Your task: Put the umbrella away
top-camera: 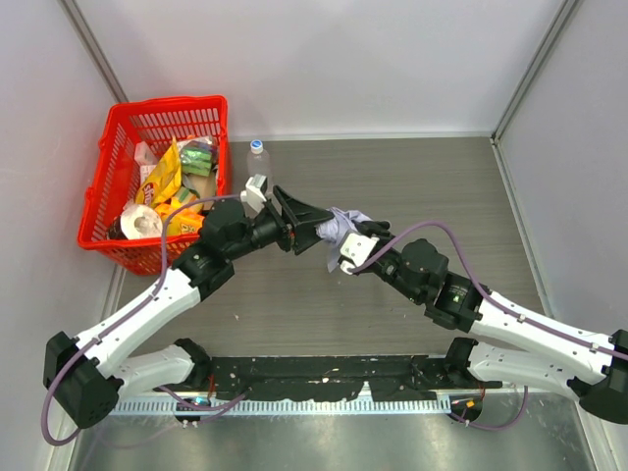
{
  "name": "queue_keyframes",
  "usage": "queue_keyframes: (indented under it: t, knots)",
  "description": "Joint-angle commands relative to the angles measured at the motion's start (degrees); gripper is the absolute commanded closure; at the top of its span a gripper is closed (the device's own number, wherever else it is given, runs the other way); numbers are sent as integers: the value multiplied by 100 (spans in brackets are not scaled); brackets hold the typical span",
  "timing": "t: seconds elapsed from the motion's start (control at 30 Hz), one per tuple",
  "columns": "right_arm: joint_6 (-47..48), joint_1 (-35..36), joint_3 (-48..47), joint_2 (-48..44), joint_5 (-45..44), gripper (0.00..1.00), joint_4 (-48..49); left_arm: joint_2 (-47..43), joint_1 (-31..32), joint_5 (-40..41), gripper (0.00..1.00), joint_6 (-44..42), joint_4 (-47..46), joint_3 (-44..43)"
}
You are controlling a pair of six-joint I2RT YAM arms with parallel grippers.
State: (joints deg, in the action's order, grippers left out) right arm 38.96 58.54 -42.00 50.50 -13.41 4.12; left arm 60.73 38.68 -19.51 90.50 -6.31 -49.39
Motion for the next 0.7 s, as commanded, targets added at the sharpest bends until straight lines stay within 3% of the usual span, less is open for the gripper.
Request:
queue_keyframes:
  t: [0.0,0.2,0.37,0.47,0.53,0.6,0.67]
  knots:
    - [129,131,-423,-137,146,99,247,149,-27,70,41,-225,6,-317]
    - [252,227,-546,-93,110,99,142,229,-27,44,41,-375,234,-493]
    - [305,307,-616,-75,119,99,80,220,-27,96,52,-428,226,-502]
    - [384,394,-625,-58,67,99,63,290,-18,9,79,-480,182,-528]
    - [419,456,-634,-23,-47,99,36,308,-27,8,92,-550,112,-511]
    - [349,482,-608,-23,-135,99,54,264,-18,105,99,-717,-115,-432]
    - [209,474,-512,-75,-267,99,115,168,-27,271,100,-971,-300,-353]
